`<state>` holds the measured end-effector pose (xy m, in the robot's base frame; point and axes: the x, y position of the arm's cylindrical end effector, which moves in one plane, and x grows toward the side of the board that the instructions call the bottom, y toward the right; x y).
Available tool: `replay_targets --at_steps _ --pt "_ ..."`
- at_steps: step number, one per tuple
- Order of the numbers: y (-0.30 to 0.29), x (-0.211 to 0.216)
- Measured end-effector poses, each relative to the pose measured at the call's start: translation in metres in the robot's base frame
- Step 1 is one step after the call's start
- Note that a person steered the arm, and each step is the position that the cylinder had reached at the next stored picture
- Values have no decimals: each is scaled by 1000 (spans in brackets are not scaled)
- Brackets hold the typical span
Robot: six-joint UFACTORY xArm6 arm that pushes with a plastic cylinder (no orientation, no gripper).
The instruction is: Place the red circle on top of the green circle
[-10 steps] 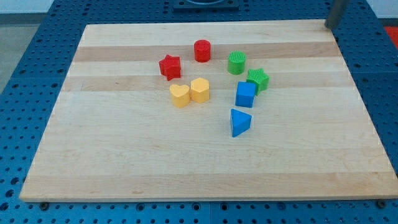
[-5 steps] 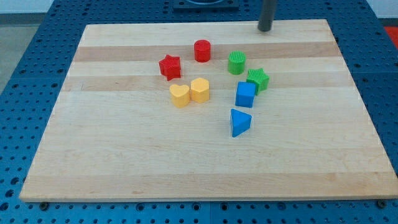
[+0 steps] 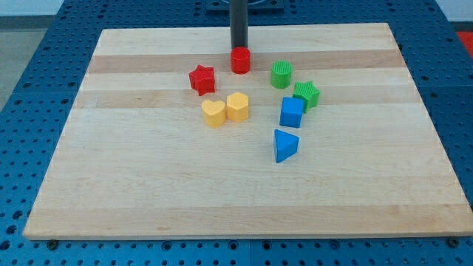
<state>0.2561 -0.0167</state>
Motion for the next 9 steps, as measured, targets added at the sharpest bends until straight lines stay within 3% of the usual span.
replay_targets --at_steps 4,6,9 --pt "-62 0" --pt "-51 42" --pt "-4 40"
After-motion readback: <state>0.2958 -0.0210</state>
